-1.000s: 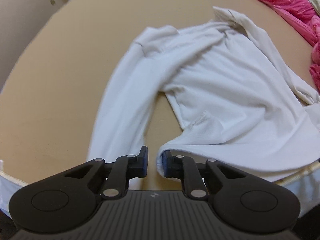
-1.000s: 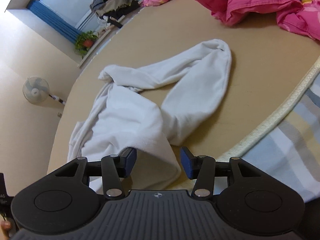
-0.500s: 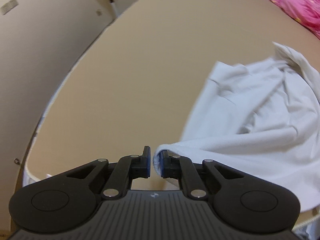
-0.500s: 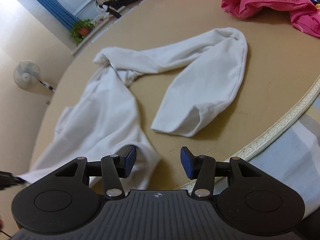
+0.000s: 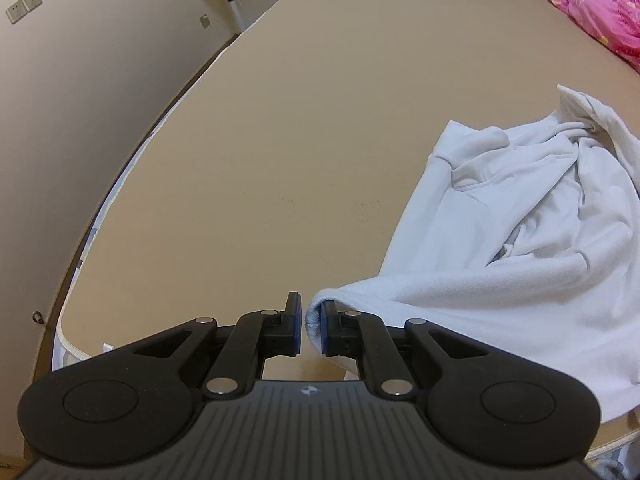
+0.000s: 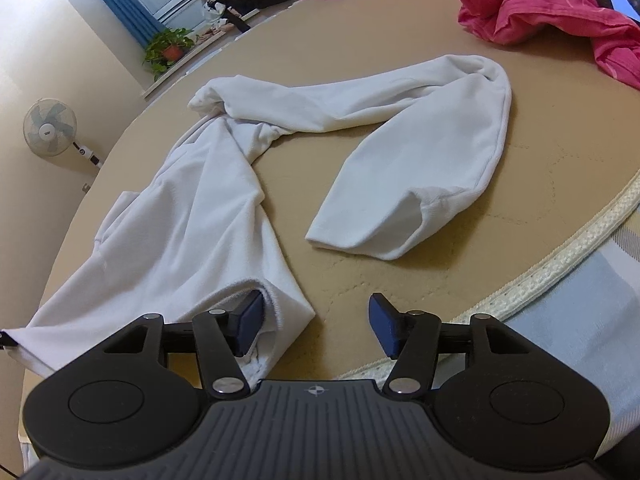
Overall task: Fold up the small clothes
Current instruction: 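Grasp the shirt hem with the left gripper while the right gripper regrasps the hem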
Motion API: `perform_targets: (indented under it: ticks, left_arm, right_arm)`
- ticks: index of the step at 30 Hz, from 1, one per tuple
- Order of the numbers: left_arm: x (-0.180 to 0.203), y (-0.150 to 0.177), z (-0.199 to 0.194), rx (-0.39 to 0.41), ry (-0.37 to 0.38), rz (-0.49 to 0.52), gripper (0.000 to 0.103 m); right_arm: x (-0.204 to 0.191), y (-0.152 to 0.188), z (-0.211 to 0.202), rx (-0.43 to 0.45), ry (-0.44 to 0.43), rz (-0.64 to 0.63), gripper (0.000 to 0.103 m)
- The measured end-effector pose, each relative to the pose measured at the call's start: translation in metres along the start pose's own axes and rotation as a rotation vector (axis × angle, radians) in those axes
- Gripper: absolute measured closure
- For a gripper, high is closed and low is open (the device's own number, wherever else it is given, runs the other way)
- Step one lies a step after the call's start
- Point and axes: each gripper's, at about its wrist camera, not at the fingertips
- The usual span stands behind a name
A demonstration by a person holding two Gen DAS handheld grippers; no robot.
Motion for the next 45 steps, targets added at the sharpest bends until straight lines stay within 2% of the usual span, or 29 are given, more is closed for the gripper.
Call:
perform_targets:
  ticks: [4,9,11,13,18,26,36,41,45]
  left_arm:
    - [-0.002,0.002,0.001,-0.003,0.006,-0.003,0.093]
    - [-0.003,0.000,0.004,-0.007,0.003,-0.009,0.093]
    - [-0.007,-0.003,0.002,0.010,-0.014,-0.017,0.093]
    - [-0.015,-0.008,0.002,0.014,-0.032,-0.032,0.093]
    - [-0.039,-0.022,0.002,0.013,-0.047,-0.088,0.093]
    - [-0.030,-0.019,0.000,0.014,-0.053,-0.052,0.093]
    - [-0.028,-0.016,0.004,-0.008,-0.055,-0.040,0.093]
    - [-0.029,-0.015,0.007,-0.015,-0.054,-0.037,0.093]
    - [-0.027,-0.017,0.009,-0.020,-0.059,-0.030,0.093]
  right_arm:
    - [-0.007,0.011,-0.003,0.024,0.027,-0.056,0.043]
    - [-0.030,0.028,0.005,0.062,0.119,-0.235,0.043]
    - [-0.034,0.031,0.007,0.072,0.142,-0.259,0.043]
    - [-0.035,0.030,0.004,0.066,0.139,-0.253,0.043]
    - [-0.033,0.031,-0.007,0.015,0.059,-0.230,0.041]
    - [-0.028,0.029,-0.013,0.008,0.063,-0.222,0.041]
    - [-0.003,0.017,-0.018,0.009,0.053,-0.077,0.041]
    - [-0.001,0.017,-0.018,0.012,0.059,-0.066,0.041]
    - [-0.016,0.020,-0.007,0.019,0.089,-0.123,0.039]
Point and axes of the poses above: each gripper's, at about its wrist camera, not at the fingertips, and z roughly the way its jaws point, x to its right, y to its underside, and after that the axes turned 9 degrees about z, right-handed
